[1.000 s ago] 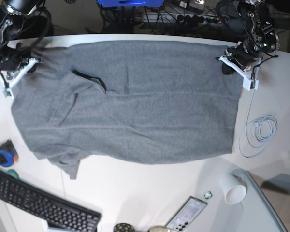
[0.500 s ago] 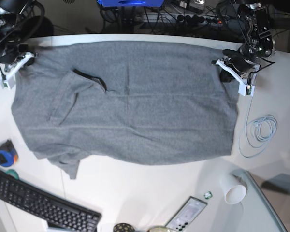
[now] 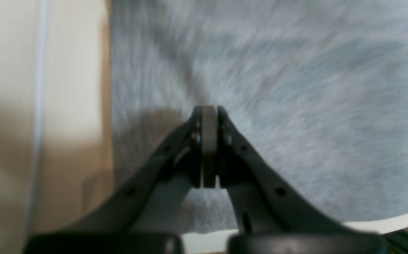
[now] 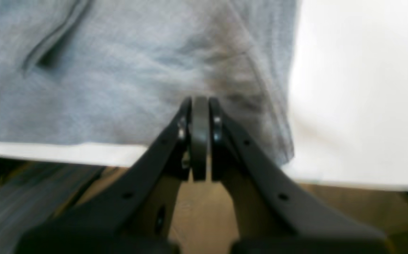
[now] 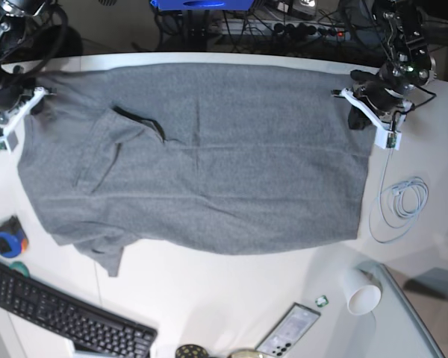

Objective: Layout the t-shirt on the table in an organized manner, then fold the t-shirt properly
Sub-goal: 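Sweep the right gripper across the shirt body to flatten wrinkles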

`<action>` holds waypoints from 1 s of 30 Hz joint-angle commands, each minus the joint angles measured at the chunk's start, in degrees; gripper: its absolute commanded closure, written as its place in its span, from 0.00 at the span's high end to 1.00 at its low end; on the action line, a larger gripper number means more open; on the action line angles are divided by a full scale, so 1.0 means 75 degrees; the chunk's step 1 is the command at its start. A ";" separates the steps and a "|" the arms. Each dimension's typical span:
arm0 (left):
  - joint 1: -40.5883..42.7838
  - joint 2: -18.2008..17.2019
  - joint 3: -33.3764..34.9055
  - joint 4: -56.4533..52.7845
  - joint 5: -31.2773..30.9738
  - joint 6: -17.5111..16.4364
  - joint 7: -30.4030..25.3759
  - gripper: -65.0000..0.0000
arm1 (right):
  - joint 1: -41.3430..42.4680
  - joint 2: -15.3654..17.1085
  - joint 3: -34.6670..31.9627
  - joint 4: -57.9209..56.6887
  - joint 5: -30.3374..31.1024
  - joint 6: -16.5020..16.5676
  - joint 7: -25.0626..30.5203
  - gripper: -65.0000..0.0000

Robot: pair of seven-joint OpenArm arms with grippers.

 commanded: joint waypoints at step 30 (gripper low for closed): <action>0.0027 0.0057 -0.1180 0.0305 -0.0019 0.0057 0.0180 0.00 | 0.1423 0.0032 -0.1533 -0.2817 0.0063 0.0013 0.1211 0.01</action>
